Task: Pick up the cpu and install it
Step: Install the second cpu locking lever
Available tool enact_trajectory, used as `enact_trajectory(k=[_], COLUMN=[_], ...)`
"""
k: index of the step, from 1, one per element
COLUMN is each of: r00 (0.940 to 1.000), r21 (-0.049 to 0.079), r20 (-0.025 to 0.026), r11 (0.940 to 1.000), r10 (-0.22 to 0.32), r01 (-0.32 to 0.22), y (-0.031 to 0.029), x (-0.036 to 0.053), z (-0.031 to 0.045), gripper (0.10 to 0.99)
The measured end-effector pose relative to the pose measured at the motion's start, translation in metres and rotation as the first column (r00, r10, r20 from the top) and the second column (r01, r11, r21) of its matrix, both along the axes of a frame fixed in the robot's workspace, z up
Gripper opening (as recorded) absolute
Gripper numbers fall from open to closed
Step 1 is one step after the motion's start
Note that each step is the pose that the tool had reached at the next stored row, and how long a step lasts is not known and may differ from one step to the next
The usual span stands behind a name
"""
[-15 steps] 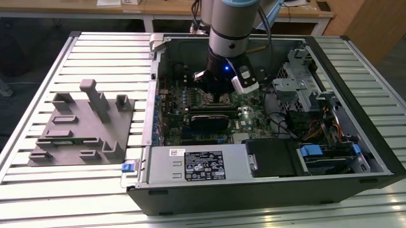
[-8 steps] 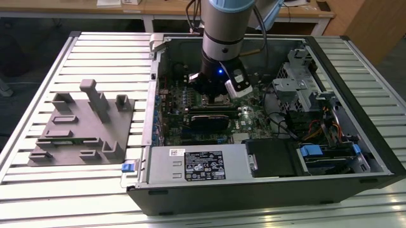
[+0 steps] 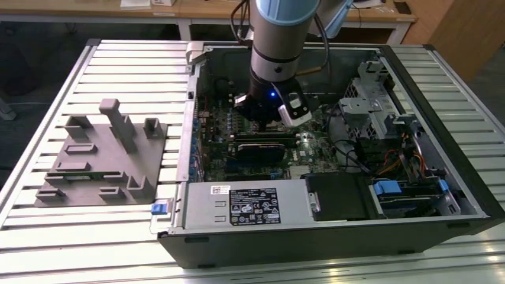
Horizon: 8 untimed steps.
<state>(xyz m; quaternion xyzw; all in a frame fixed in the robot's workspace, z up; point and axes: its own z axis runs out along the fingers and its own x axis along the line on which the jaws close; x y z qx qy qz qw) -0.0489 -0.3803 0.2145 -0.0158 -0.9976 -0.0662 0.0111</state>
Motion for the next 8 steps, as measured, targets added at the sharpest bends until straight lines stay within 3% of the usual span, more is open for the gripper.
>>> enact_trajectory(k=[8], r00=[1.0], r21=[0.053], r20=[0.0], r11=[0.9986], r10=[0.0], r01=[0.0], y=[-0.0122], x=[-0.0049], z=[-0.0014], gripper=[0.106])
